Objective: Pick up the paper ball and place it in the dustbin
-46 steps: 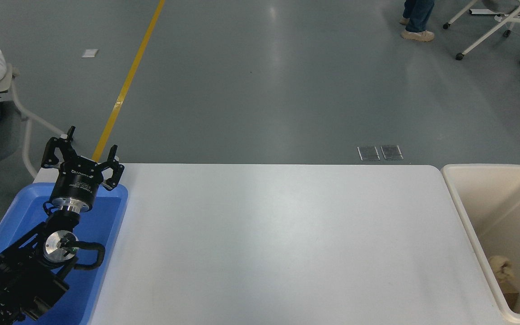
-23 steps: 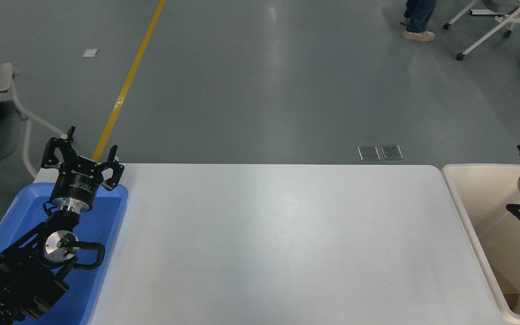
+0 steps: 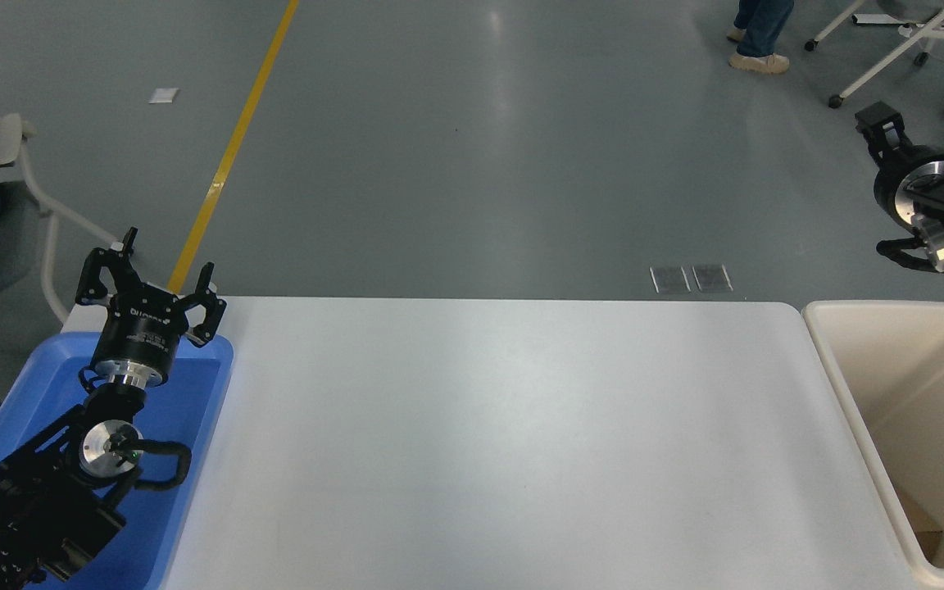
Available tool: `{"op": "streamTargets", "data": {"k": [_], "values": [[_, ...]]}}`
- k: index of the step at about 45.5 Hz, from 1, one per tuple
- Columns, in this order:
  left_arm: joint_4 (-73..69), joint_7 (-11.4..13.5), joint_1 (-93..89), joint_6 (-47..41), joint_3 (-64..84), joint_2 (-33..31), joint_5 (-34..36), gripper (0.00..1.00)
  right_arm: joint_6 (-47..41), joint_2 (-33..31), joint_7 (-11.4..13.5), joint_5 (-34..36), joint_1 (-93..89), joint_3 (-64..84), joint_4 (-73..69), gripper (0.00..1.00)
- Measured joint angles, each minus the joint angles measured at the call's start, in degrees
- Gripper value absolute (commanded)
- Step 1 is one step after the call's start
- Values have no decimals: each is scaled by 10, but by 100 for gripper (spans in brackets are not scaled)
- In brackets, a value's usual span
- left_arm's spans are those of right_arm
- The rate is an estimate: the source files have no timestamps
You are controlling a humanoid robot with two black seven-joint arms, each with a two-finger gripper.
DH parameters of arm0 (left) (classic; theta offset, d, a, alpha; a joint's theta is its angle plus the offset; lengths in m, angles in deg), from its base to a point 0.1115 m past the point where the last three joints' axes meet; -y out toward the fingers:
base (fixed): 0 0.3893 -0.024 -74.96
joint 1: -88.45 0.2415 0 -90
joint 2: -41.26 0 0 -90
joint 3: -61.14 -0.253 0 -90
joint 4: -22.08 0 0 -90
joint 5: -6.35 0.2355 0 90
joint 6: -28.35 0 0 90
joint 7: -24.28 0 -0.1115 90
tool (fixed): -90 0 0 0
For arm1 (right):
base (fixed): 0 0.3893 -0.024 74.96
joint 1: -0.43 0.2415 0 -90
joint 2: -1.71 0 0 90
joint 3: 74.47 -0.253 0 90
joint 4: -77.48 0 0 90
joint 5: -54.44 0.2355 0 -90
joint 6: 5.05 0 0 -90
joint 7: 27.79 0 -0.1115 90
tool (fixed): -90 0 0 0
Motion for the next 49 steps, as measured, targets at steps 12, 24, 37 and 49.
{"op": "streamTargets", "data": {"k": [12, 24, 37, 49], "values": [[0, 0, 0, 0, 0, 0, 0, 99, -156, 19, 6, -17, 133, 82, -95, 100], [0, 0, 0, 0, 0, 0, 0, 99, -317, 26, 26, -47, 246, 142, -209, 100], [0, 0, 0, -1, 0, 0, 0, 99, -479, 27, 37, -77, 355, 207, -350, 100], [0, 0, 0, -1, -1, 0, 0, 99, -526, 40, 40, -102, 399, 224, -393, 100]]}}
